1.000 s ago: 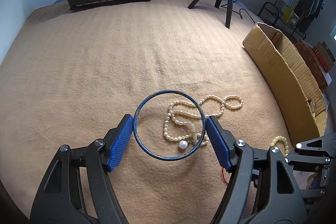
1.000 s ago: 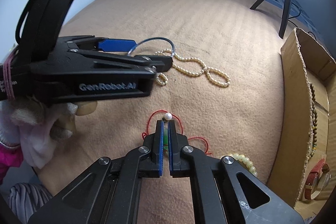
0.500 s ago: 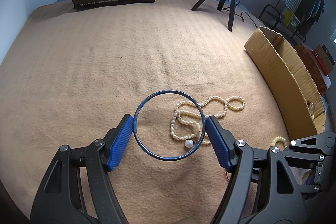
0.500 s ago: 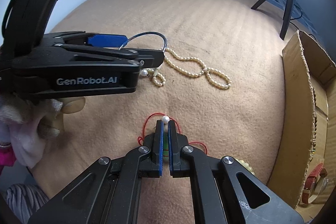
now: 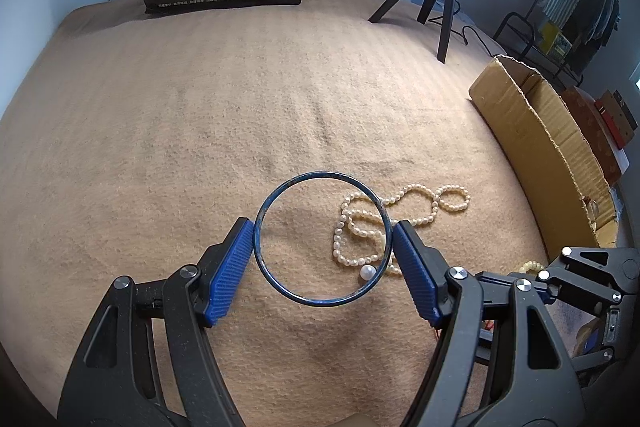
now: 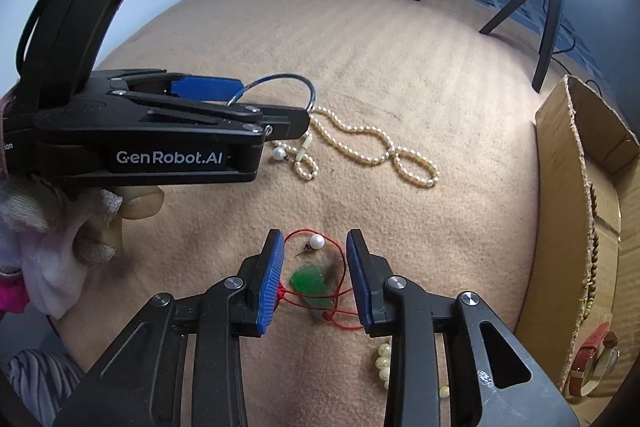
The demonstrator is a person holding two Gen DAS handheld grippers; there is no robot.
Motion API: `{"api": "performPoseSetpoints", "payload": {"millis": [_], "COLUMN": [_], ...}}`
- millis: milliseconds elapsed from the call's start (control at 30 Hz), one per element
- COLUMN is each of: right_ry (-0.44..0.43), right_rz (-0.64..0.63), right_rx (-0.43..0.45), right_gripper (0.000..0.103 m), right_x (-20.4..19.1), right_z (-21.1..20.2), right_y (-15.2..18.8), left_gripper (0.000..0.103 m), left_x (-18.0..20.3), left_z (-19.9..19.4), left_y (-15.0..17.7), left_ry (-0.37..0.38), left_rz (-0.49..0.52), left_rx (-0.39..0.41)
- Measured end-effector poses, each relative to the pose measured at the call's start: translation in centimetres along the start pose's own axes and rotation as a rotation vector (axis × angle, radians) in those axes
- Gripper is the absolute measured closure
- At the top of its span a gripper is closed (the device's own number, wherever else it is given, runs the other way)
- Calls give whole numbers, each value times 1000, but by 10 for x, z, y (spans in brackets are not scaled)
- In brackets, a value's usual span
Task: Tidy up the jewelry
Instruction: 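Lift the jade pendant with the right tool while the left tool stays open around the bangle, then carry the pendant toward the box with the right tool while the left tool grasps and carries the blue bangle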
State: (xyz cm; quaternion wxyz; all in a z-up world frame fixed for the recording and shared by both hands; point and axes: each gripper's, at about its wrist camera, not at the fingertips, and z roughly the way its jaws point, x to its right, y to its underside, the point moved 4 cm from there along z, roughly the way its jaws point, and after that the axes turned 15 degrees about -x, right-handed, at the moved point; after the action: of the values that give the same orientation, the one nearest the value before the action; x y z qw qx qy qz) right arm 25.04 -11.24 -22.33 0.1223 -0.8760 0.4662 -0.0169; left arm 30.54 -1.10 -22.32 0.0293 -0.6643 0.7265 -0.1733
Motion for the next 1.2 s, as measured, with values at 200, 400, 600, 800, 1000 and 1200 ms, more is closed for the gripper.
{"api": "performPoseSetpoints", "payload": {"millis": [200,400,600,800,1000,1200], "right_ry": [-8,-5,1,-11,-32,-25], "right_rz": [-9,-4,-13,5,29,58], "right_rx": [-1,-16,-27,0,52,94], "right_gripper": [82,84,95,95,96,96], "right_x": [-4,-3,-5,-1,6,18], "right_z": [2,9,15,6,-18,-42], "right_y": [-1,-1,-3,-3,3,8], "left_gripper": [30,30,30,30,30,30], "left_x": [-1,-3,-4,-5,-7,-5], "left_z": [1,3,4,0,-16,-31], "left_y": [-1,1,1,2,3,5], "left_ry": [2,3,4,4,6,2], "left_rz": [-1,-4,-3,-3,-7,3], "left_rx": [-2,-4,-7,0,25,48]}}
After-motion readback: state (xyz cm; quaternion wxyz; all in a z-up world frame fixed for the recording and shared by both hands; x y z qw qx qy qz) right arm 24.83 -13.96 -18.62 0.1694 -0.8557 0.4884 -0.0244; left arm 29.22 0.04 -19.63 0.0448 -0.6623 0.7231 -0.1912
